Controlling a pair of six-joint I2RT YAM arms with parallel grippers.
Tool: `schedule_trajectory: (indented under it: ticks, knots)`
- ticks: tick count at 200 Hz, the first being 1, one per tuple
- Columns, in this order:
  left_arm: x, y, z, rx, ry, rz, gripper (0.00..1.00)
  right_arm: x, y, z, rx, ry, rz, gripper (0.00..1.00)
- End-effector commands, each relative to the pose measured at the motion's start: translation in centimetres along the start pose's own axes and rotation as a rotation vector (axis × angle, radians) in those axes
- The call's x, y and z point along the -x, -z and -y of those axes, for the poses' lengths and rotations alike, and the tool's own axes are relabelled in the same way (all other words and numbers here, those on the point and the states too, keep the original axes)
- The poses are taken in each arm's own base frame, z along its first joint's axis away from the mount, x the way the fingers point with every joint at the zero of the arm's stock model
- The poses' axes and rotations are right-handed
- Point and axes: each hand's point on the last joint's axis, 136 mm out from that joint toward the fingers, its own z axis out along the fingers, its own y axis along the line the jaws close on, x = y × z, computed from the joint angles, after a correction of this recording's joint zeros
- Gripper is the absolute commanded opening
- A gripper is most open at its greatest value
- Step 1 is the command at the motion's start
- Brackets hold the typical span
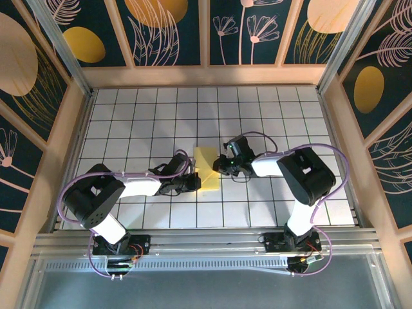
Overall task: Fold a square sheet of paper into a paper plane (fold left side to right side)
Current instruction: Fold the triangle a second time at the center of the table.
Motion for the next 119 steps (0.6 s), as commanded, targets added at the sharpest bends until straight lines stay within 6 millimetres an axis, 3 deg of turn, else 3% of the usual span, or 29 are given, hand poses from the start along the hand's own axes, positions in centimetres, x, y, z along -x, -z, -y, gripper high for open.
schedule_trajectory:
  ticks: [1,58,92,119]
  knots:
    - [-2.9,-0.4,-4.4,0.152,0.023,-0.093,0.00,1.5,0.4,2.9,-0.130,0.005,0.035,0.00]
    - [-2.5,-0.3,-3.5,0.113,0.024,-0.081,0.00,2.8,2.9,-0.7,-0.067,0.023,0.090,0.00]
    - [-2.3,-0.2,-3.1,0.099,0.023,-0.075,0.00,0.8,2.0,-4.0,0.019,0.048,0.047,0.00]
    - [-2.2,-0.2,-2.8,0.088,0.025,-0.072,0.00,-0.5,0.8,-4.3,0.043,0.032,0.016,0.00]
